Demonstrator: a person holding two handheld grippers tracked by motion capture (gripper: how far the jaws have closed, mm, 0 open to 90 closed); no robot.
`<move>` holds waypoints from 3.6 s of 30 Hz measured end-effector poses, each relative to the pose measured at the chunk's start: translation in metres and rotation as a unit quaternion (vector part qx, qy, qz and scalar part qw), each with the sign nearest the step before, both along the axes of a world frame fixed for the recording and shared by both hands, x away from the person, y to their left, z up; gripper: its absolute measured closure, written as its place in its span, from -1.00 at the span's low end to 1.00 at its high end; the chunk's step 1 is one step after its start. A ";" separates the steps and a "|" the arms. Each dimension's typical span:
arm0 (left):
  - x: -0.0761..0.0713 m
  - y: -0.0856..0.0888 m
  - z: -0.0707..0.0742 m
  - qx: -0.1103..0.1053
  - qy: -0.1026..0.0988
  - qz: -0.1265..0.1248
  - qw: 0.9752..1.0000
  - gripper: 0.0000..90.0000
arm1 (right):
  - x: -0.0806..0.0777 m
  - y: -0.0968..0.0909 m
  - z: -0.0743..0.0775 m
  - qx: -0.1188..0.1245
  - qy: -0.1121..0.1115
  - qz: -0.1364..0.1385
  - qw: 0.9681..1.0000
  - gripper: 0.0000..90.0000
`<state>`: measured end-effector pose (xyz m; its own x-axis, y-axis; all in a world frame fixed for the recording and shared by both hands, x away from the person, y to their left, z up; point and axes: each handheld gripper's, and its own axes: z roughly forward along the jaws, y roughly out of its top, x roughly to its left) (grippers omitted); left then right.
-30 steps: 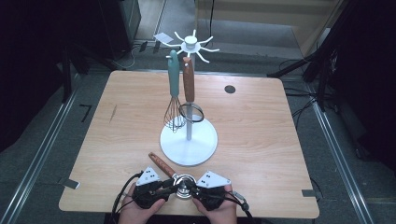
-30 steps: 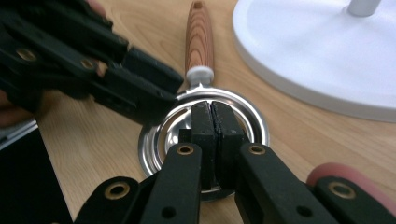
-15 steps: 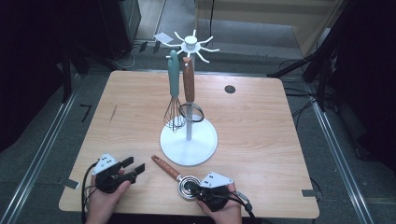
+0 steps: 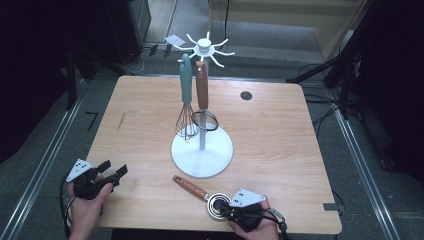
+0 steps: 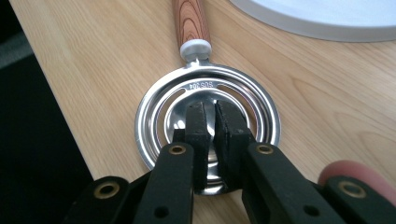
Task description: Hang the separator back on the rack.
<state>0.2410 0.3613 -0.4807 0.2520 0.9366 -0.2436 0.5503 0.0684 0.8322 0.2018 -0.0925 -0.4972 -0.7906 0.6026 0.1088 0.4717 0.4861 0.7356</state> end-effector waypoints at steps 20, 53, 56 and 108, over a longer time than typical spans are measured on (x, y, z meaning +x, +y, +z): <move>0.000 -0.015 -0.004 0.067 0.010 -0.006 0.998 -0.70 | 0.038 0.039 0.037 -0.073 0.057 0.025 0.995 0.33; 0.001 -0.014 -0.004 0.062 0.018 -0.010 0.998 -0.70 | 0.045 0.092 0.034 -0.224 0.070 0.052 0.971 0.60; 0.001 -0.014 -0.004 0.061 0.018 -0.009 0.998 -0.70 | 0.044 0.089 0.034 -0.216 0.062 0.051 0.973 0.60; 0.002 -0.013 -0.004 0.055 0.015 -0.004 0.998 -0.72 | 0.051 -0.029 0.076 0.043 -0.083 -0.172 0.981 0.60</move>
<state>0.2427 0.3488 -0.4845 0.2546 0.9559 -0.1467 0.5749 -0.0276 0.8178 0.2525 -0.1217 -0.4215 -0.5537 0.8308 0.0569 0.4668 0.2531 0.8474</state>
